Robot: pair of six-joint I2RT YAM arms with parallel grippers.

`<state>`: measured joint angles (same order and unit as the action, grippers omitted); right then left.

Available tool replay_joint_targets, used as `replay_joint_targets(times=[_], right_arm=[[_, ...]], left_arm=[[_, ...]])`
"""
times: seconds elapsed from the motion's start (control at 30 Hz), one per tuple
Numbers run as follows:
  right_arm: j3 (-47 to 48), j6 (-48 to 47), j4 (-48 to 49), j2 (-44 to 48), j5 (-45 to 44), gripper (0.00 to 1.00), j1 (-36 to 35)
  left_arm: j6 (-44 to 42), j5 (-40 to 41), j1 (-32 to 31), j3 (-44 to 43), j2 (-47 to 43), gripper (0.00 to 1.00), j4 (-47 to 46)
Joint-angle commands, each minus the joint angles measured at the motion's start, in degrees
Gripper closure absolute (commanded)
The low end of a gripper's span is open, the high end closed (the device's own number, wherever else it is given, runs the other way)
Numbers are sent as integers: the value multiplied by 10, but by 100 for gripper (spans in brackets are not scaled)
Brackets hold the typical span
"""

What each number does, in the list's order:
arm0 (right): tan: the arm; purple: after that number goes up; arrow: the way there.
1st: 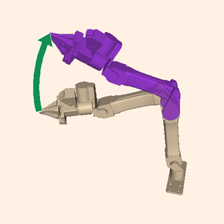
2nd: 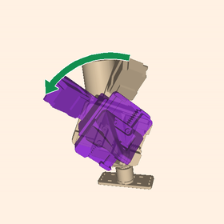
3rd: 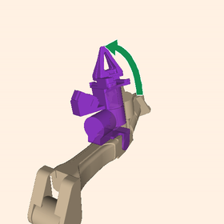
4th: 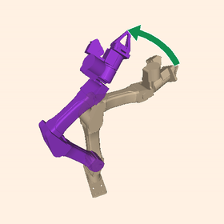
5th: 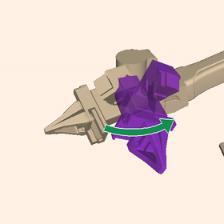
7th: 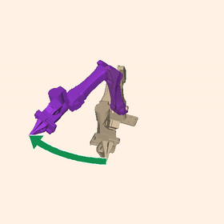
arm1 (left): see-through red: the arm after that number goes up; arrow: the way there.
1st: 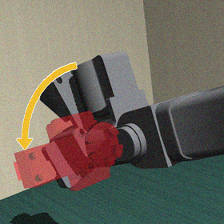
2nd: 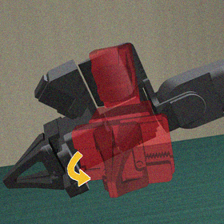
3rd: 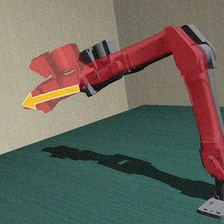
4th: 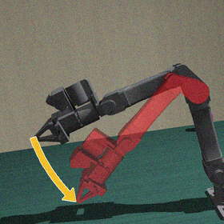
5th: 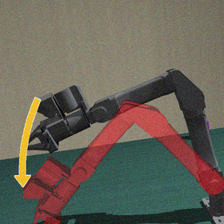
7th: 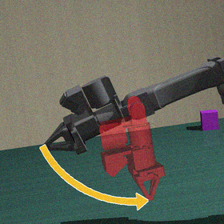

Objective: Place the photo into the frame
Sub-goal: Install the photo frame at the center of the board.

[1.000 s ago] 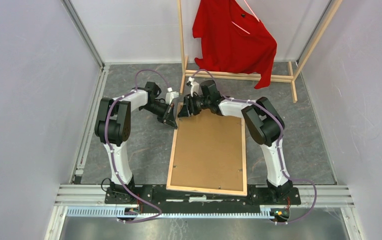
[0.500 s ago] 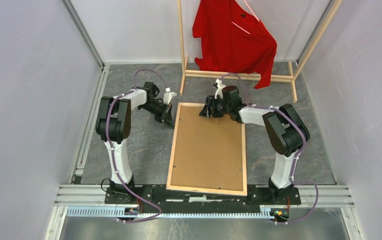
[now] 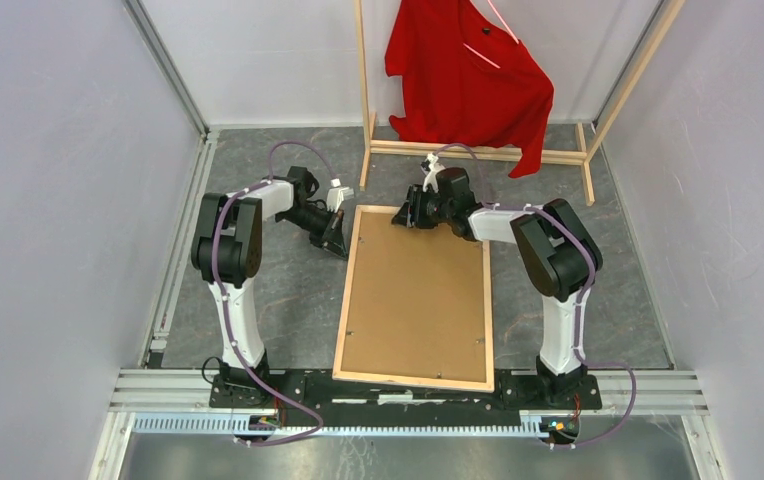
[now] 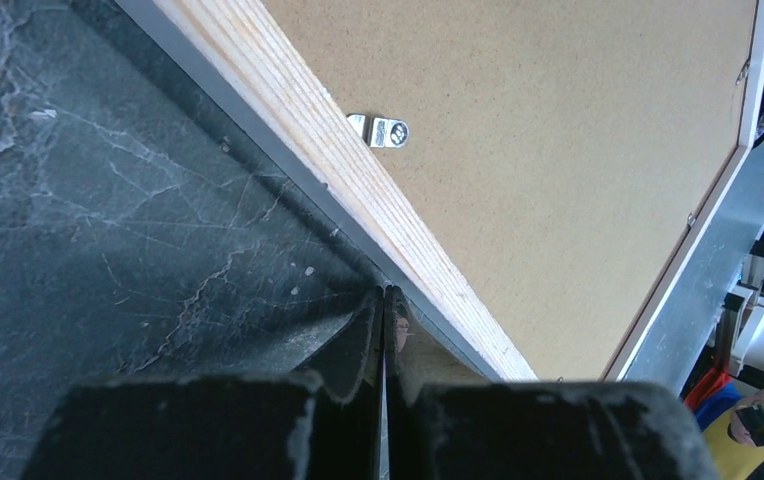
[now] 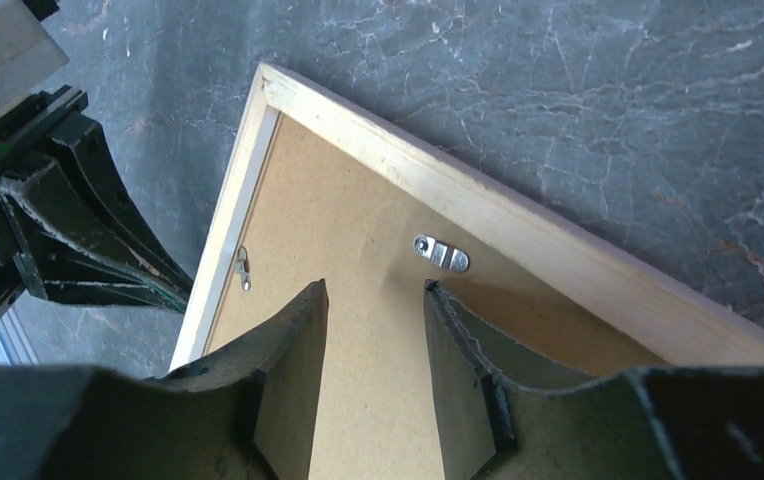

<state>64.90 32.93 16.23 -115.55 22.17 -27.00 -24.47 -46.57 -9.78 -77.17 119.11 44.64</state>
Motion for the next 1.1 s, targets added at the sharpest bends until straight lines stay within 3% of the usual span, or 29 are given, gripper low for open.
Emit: replay_joint_targets(times=[0.0,0.67,0.93,1.07], right_arm=[[33,4,0,-24,-14,54,-3],[121,-23,-51,-62,-10,60,-18],[77,-41,-77,41,-8,44,1],[42,-32,-101,67,-29,41,1]], left_arm=[[-27,-7,-5,4,-2,96,-6],[-42,-3,-31,20,-7,98,-6],[-67,8,-22,11,-39,98,30],[-85,7,-23,21,-52,98,42]])
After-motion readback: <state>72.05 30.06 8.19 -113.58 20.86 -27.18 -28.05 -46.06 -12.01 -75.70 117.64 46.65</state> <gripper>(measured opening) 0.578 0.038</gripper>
